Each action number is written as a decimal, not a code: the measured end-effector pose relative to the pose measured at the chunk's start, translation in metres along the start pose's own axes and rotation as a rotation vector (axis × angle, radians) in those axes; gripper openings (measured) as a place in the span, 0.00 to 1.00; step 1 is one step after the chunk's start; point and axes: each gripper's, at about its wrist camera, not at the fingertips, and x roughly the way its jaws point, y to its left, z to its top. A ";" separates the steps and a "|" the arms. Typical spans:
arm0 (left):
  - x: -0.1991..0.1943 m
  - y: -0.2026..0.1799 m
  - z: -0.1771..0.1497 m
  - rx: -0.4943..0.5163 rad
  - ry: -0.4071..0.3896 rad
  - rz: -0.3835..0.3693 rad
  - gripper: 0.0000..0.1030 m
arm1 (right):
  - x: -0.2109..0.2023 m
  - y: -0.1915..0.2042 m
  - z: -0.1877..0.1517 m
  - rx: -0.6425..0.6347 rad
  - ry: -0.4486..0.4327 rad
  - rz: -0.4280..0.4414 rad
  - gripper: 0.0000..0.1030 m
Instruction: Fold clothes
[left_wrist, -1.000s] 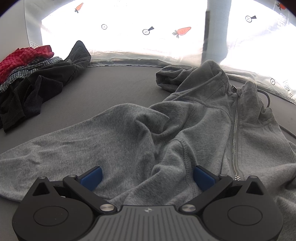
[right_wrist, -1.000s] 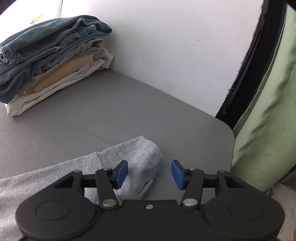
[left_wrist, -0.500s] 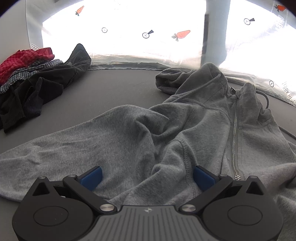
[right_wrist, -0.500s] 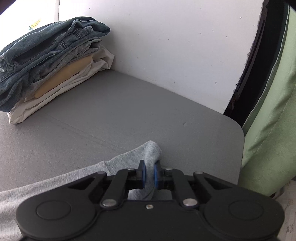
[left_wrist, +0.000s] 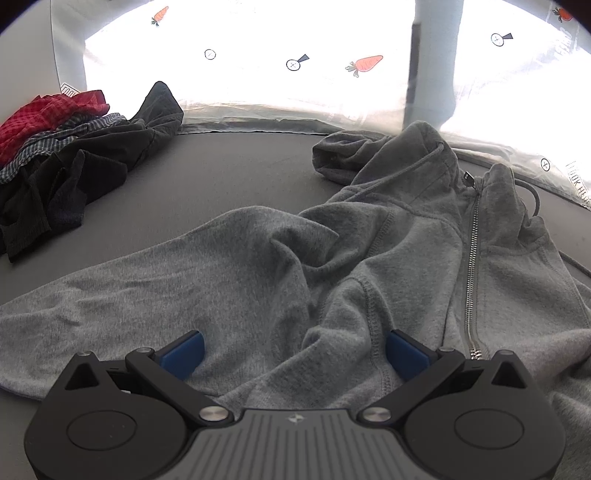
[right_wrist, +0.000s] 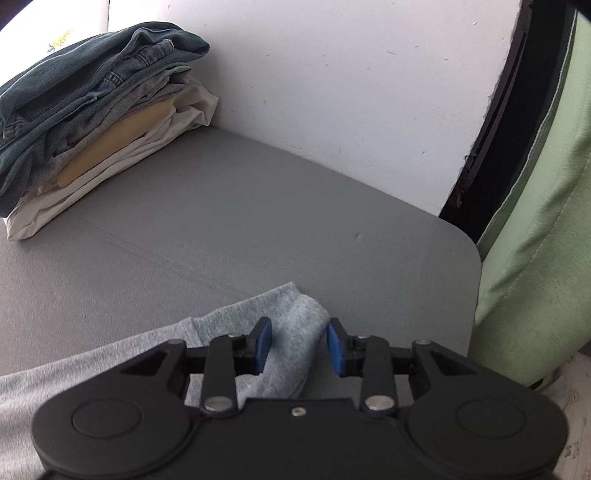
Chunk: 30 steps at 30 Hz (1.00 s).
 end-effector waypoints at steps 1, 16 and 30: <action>0.000 0.000 0.000 0.000 -0.003 0.000 1.00 | 0.000 0.003 0.000 -0.027 -0.005 0.000 0.08; -0.001 0.001 0.004 0.008 0.031 -0.007 1.00 | -0.020 0.017 0.001 -0.123 -0.062 -0.089 0.68; -0.035 0.034 0.011 0.064 0.096 -0.088 1.00 | -0.115 0.151 -0.047 -0.331 -0.061 0.347 1.00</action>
